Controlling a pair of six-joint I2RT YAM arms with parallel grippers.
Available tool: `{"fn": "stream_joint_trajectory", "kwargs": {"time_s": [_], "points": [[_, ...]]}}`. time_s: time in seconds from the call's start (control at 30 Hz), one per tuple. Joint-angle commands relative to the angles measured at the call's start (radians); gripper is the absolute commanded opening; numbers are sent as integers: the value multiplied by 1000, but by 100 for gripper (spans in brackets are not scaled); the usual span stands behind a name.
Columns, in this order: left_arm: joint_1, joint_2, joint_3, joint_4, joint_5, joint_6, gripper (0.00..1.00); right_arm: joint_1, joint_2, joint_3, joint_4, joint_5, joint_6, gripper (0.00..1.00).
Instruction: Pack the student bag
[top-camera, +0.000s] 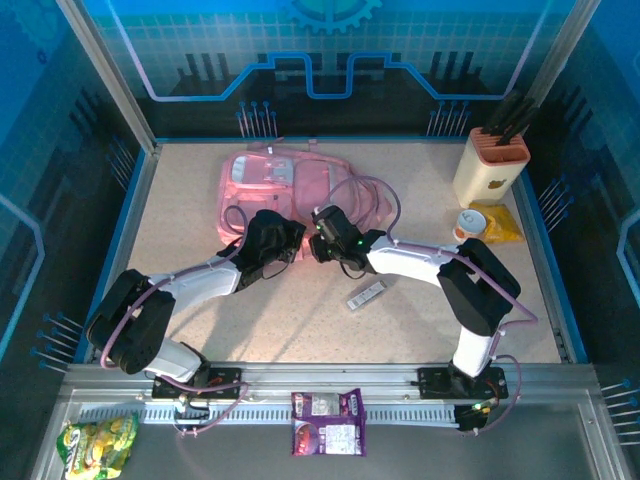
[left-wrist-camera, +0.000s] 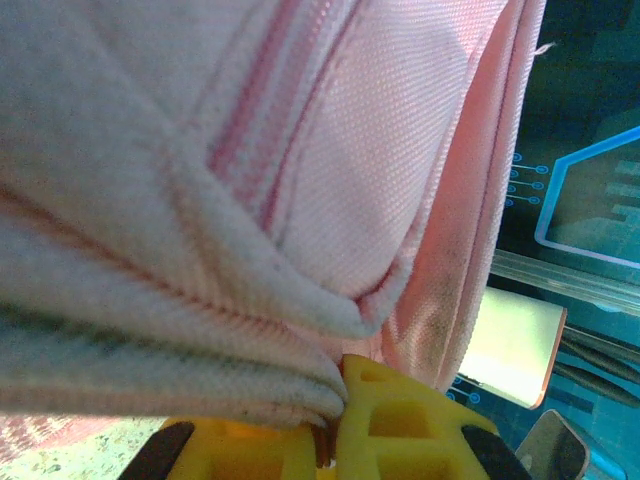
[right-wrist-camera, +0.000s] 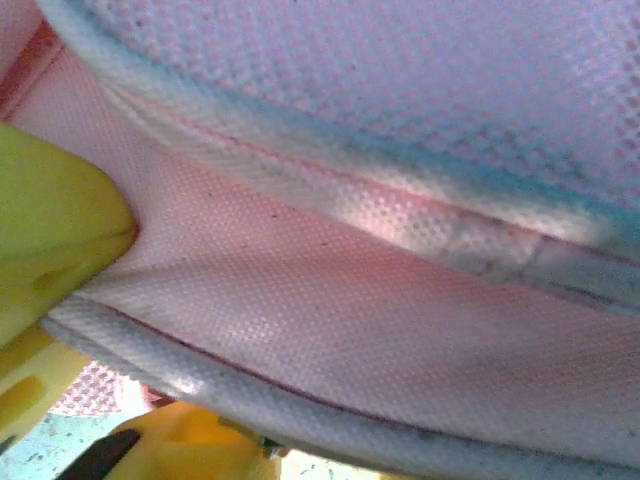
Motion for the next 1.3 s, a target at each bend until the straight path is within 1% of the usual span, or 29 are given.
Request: {"fn": "stream_joint_trajectory", "kwargs": {"time_s": [0.0, 0.07, 0.17, 0.23, 0.27, 0.33, 0.43, 0.5, 0.6, 0.73, 0.83, 0.9, 1.03, 1.17, 1.27], "points": [[-22, -29, 46, 29, 48, 33, 0, -8, 0, -17, 117, 54, -46, 25], [-21, -33, 46, 18, 43, 39, 0, -6, -12, -35, 148, 34, -65, 25], [-20, -41, 45, 4, 37, 48, 0, -3, -33, -55, 173, 18, -102, 21], [-20, -45, 42, 0, 30, 53, 0, -5, -41, -52, 146, 31, -101, 17], [-19, -47, 40, -3, 25, 56, 0, -4, -45, -49, 128, 42, -101, 13], [-14, -51, 37, -6, 22, 62, 0, -6, -58, -50, 91, 66, -98, 8], [-2, -60, 33, -19, 24, 71, 0, -15, -83, -75, 67, 84, -88, 2], [9, -69, 25, -24, 25, 79, 0, -19, -98, -83, 35, 83, -87, 0], [35, -96, 16, -50, 33, 100, 0, -28, -121, -96, -23, 80, -80, 0], [69, -140, 6, -97, 41, 135, 0, -68, -159, -131, -72, 32, -72, 0], [101, -155, 9, -122, 74, 165, 0, -97, -179, -136, -119, 21, -86, 0], [127, -158, 8, -129, 97, 178, 0, -124, -191, -139, -151, 16, -88, 0], [183, -170, 18, -169, 140, 249, 0, -209, -230, -162, -189, -66, -77, 0], [258, -177, 42, -236, 190, 350, 0, -217, -239, -134, -297, -76, -114, 0], [311, -154, 82, -273, 254, 426, 0, -198, -249, -131, -319, -163, -177, 0]]}}
